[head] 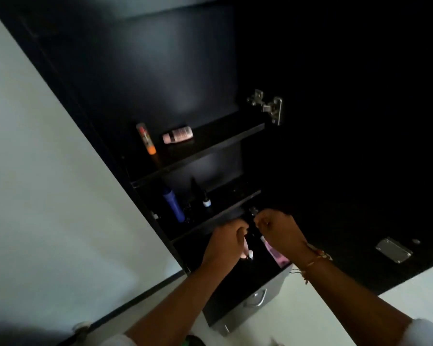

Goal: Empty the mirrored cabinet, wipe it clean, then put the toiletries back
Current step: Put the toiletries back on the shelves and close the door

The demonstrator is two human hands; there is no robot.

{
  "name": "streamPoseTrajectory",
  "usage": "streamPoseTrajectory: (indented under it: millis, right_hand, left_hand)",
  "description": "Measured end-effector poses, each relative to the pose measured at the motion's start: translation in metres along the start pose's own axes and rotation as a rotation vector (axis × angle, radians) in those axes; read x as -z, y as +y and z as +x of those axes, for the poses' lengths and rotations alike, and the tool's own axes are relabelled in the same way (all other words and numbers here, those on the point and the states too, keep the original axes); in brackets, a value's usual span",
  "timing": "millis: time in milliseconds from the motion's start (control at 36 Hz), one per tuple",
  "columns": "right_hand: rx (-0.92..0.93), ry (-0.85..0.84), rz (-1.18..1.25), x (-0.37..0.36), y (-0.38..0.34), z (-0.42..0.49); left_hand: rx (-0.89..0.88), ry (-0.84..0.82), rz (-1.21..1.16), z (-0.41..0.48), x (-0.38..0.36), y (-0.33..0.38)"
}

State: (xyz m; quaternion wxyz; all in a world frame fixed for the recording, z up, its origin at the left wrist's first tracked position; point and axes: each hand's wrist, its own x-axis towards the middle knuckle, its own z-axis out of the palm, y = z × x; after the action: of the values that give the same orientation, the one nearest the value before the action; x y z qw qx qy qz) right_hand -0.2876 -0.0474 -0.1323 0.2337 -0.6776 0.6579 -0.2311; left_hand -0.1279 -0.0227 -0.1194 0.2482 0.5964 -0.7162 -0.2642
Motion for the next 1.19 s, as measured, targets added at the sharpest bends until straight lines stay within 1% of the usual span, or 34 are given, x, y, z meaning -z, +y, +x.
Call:
streamPoseTrajectory:
  millis: [56,139,222,306,389,500,611,750,861,972,1111,1194]
  right_hand:
    - [-0.064,-0.112,-0.028,-0.018,0.021,-0.007]
    - [-0.150,-0.220,-0.048,-0.042,0.048,-0.015]
    - [-0.261,-0.308,-0.029,-0.063,0.067,-0.021]
    - [-0.308,-0.389,-0.028,-0.083,0.082,-0.024]
    - [-0.375,-0.431,-0.021,-0.101,0.094,-0.026]
    - [-0.425,-0.420,-0.019,-0.121,0.109,-0.025]
    - [-0.405,-0.396,-0.033,-0.135,0.118,-0.015]
    - [-0.398,-0.307,0.043,-0.153,0.126,0.007]
    - [-0.358,-0.273,0.044,-0.169,0.133,0.023]
    - [-0.290,-0.269,-0.031,-0.184,0.140,0.037]
    - [-0.210,-0.328,-0.052,-0.198,0.148,0.043]
    - [-0.191,-0.312,-0.054,-0.203,0.153,0.044]
  left_hand:
    - [0.072,-0.060,-0.018,-0.007,-0.014,-0.011]
    - [0.204,-0.135,-0.025,-0.013,-0.036,-0.034]
    - [0.306,-0.186,0.007,-0.014,-0.060,-0.061]
    - [0.366,-0.212,-0.006,-0.015,-0.081,-0.080]
    - [0.424,-0.230,-0.023,-0.011,-0.099,-0.097]
    - [0.489,-0.257,0.006,-0.002,-0.120,-0.118]
    - [0.548,-0.254,0.021,0.014,-0.139,-0.135]
    - [0.582,-0.222,0.017,0.040,-0.158,-0.150]
    - [0.637,-0.199,-0.040,0.059,-0.180,-0.163]
    - [0.713,-0.178,-0.095,0.076,-0.200,-0.172]
    - [0.789,-0.106,-0.121,0.092,-0.216,-0.186]
    - [0.792,-0.105,-0.107,0.101,-0.223,-0.191]
